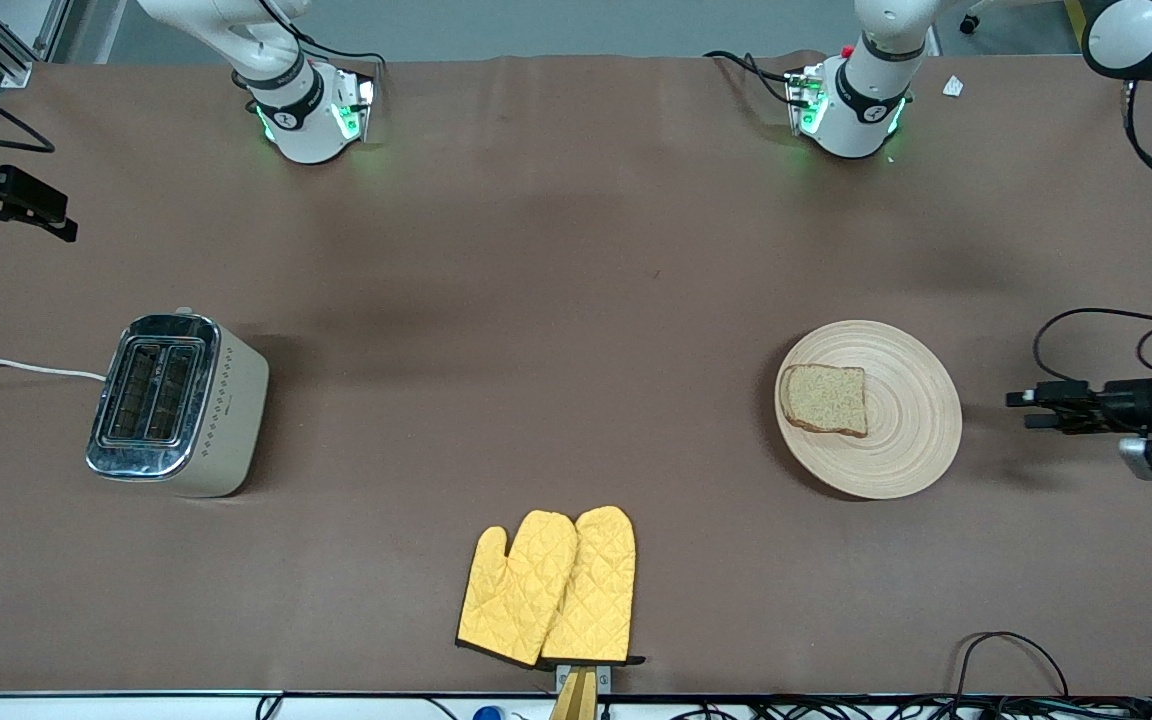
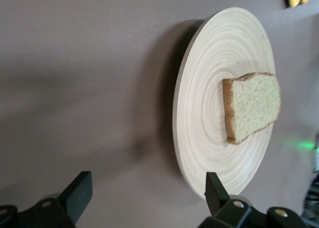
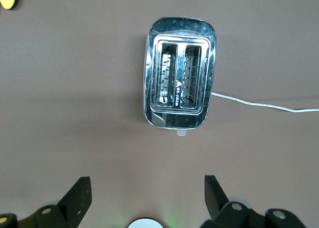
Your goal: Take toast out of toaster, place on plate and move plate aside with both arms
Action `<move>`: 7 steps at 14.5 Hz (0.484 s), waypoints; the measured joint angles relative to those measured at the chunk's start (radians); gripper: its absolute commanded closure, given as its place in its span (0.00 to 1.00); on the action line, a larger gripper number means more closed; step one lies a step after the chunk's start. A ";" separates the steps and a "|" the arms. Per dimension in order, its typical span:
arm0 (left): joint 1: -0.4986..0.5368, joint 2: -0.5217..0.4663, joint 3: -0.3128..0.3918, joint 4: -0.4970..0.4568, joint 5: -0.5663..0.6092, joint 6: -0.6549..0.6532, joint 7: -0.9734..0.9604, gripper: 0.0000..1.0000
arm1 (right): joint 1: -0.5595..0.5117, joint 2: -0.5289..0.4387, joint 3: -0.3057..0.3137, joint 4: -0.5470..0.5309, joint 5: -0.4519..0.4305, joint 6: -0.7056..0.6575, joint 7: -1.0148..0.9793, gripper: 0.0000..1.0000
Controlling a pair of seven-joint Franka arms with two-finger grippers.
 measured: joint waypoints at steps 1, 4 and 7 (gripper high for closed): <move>-0.005 -0.022 -0.006 0.023 0.044 -0.010 -0.011 0.00 | 0.000 0.000 0.000 0.001 0.000 0.000 0.000 0.00; -0.080 -0.119 -0.015 0.054 0.152 -0.023 -0.086 0.00 | -0.004 0.000 -0.005 0.008 -0.001 -0.001 0.000 0.00; -0.206 -0.237 -0.017 0.063 0.216 -0.023 -0.195 0.00 | -0.012 0.000 -0.010 0.010 -0.001 -0.001 0.000 0.00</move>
